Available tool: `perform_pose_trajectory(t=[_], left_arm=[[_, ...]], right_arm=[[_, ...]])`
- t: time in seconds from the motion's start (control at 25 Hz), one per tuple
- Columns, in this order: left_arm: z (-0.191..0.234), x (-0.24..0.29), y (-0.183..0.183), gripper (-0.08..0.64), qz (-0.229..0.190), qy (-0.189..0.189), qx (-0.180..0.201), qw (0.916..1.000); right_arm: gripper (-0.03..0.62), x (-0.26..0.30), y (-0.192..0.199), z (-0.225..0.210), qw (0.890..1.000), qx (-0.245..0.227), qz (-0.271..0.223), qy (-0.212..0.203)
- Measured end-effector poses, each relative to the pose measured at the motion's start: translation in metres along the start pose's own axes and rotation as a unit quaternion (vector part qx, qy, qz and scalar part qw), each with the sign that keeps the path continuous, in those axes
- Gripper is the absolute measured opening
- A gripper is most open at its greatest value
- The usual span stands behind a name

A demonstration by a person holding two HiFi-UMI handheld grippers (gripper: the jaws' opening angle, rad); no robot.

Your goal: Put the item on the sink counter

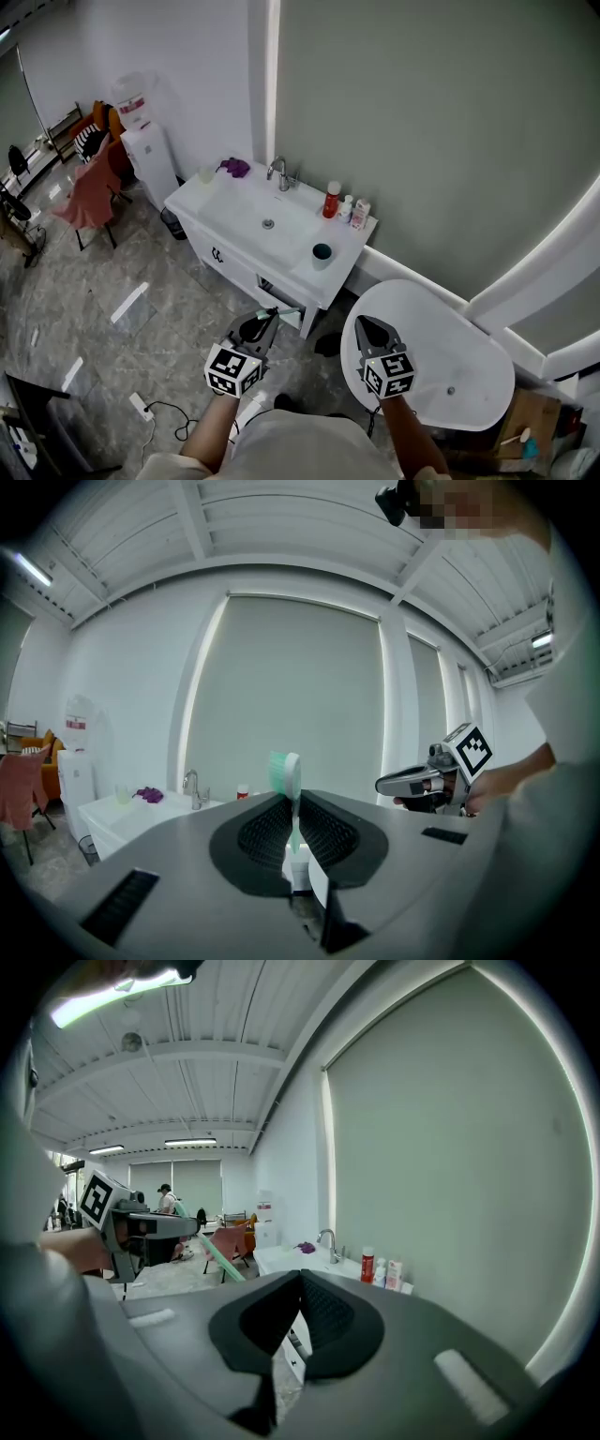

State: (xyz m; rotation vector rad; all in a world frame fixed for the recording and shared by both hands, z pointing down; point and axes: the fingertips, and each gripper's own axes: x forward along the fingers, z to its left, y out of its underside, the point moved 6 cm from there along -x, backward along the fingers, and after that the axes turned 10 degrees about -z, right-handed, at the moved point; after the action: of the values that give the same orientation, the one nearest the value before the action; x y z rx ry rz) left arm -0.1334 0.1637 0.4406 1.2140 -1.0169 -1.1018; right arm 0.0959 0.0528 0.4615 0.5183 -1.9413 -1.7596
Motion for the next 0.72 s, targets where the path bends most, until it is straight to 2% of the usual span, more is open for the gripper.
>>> perform_pose_trajectory(t=[0.36, 0.72], left_arm=[[0.027, 0.011, 0.004, 0.029, 0.009, 0.024, -0.008, 0.9996], [0.039, 0.032, 0.012, 0.029, 0.021, 0.029, -0.023, 0.9991]], right_arm=[[0.011, 0.020, 0.004, 0.008, 1.000, 0.006, 0.005, 0.024], [0.011, 0.034, 0.012, -0.008, 0.999, 0.019, 0.020, 0.037]])
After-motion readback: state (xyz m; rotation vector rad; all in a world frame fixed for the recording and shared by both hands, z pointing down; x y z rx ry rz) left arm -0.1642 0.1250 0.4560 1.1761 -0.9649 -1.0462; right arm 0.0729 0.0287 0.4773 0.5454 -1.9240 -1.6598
